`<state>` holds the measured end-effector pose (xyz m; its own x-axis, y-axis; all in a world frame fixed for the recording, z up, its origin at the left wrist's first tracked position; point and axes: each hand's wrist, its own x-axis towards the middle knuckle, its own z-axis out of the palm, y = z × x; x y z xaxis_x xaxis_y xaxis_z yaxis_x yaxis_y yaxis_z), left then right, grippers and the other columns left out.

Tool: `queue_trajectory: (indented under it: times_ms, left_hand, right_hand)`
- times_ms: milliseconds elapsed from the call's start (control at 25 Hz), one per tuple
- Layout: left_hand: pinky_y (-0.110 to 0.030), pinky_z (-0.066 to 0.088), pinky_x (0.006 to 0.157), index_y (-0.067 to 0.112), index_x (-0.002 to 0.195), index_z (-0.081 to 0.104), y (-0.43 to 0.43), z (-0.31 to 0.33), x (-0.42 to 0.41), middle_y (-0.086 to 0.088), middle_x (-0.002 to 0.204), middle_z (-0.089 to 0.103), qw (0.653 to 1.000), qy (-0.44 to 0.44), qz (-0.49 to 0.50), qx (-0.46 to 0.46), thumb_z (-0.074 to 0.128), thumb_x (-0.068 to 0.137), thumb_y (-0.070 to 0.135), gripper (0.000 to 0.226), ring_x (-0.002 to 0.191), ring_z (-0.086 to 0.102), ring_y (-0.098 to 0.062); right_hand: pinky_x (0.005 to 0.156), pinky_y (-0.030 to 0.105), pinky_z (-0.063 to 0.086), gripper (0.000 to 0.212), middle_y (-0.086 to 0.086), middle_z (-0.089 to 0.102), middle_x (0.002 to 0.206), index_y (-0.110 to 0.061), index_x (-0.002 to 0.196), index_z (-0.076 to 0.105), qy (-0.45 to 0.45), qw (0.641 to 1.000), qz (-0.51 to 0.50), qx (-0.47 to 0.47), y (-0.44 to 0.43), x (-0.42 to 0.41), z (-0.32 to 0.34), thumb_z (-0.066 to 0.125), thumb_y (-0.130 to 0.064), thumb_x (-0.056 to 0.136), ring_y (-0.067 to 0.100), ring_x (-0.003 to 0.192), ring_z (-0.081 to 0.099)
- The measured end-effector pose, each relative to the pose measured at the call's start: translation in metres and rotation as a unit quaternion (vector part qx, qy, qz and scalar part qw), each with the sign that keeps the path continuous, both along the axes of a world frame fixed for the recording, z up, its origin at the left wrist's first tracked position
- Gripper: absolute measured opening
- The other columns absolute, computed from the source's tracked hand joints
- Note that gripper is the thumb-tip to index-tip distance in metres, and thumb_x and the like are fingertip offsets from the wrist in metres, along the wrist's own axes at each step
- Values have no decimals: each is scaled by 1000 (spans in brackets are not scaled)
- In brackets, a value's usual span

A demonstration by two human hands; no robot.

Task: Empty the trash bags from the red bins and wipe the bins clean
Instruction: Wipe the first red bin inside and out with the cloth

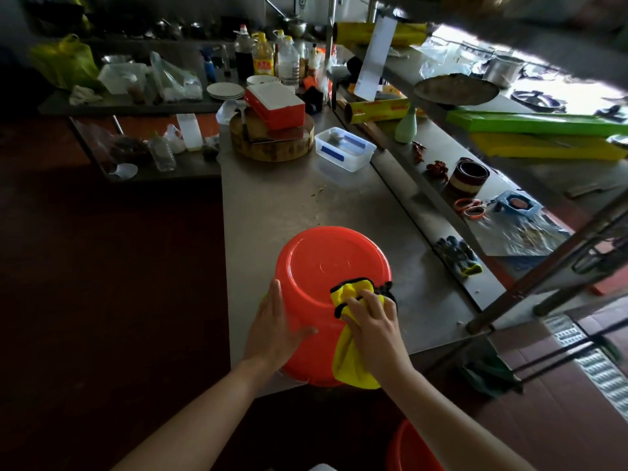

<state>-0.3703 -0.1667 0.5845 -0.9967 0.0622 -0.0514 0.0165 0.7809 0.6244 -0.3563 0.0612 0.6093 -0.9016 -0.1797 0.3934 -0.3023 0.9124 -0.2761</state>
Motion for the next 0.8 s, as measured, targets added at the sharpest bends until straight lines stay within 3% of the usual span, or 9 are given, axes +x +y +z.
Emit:
queue_trajectory:
  times_ms: [200,320,440,520,640,800]
  left_hand:
    - [-52,34,116,30,156,-21,-13,0,-5,-2,168,10,998,-11,-26,59,79,71,66,136,152,22,-25]
    - [-49,35,116,27,160,-6,-21,0,-8,1,165,21,994,17,-54,92,85,72,53,129,150,28,-21]
    - [-48,38,115,27,160,8,-26,-1,-10,4,162,30,989,28,-64,134,84,73,54,119,147,35,-18]
    - [-48,40,112,29,159,15,-30,0,-12,6,159,35,985,36,-66,158,79,71,61,114,143,39,-16]
    - [-46,44,108,35,156,22,-36,1,-15,13,152,41,979,61,-74,178,79,67,62,109,138,46,-11]
    - [-45,39,113,34,158,18,-36,-1,-20,16,158,34,979,86,-76,171,87,71,51,113,144,36,-8]
  right_hand:
    - [87,53,56,52,4,53,137,-33,126,62,-5,993,66,97,-16,-2,9,83,-24,79,38,112,49]
    - [91,49,54,54,0,53,134,-36,128,61,-5,985,113,133,-33,-7,21,83,-27,79,33,115,46]
    - [91,47,54,47,-1,58,130,-36,124,65,-21,977,133,164,-53,-15,36,81,-27,81,33,112,54]
    - [99,48,48,35,-1,53,135,-35,128,64,-66,972,145,173,-67,-25,47,66,-30,94,35,117,50]
    - [108,44,36,34,-6,40,144,-38,136,55,-145,956,146,210,-85,-47,57,40,-35,106,33,126,36]
    - [108,43,34,35,-5,39,143,-37,137,53,-177,946,128,237,-107,-74,67,35,-34,107,32,128,35]
